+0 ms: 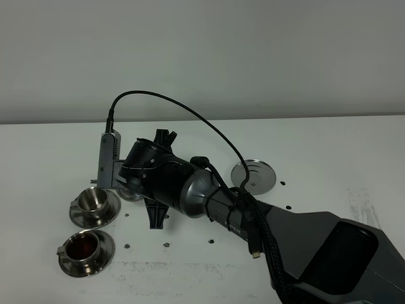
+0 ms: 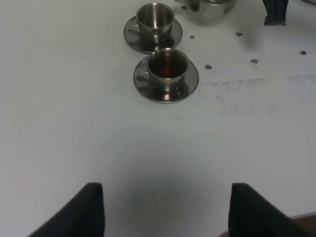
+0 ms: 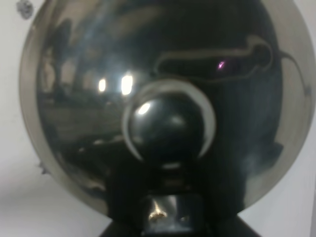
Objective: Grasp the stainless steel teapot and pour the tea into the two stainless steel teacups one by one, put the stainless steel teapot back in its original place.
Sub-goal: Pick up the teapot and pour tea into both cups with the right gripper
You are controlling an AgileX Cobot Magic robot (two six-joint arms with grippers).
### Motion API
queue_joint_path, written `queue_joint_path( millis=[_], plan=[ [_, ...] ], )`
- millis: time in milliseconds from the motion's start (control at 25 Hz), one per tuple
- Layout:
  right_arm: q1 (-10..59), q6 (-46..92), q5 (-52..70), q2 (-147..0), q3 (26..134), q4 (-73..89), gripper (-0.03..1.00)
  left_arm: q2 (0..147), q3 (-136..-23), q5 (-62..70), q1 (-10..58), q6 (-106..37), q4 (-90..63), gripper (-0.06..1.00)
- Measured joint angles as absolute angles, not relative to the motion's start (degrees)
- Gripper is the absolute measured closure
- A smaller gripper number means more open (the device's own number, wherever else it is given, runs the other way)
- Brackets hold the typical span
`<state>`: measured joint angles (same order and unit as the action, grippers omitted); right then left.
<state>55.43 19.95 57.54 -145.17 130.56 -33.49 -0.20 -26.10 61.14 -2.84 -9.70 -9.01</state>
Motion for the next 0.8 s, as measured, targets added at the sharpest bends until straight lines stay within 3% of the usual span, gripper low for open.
queue_joint_path(
  millis=[800],
  plan=[
    [56.9,16.6,59.1,-145.5,130.6,-37.4,0.79,-0.2,-26.1,61.1,-2.8,-9.7,-9.0,0.40]
  ],
)
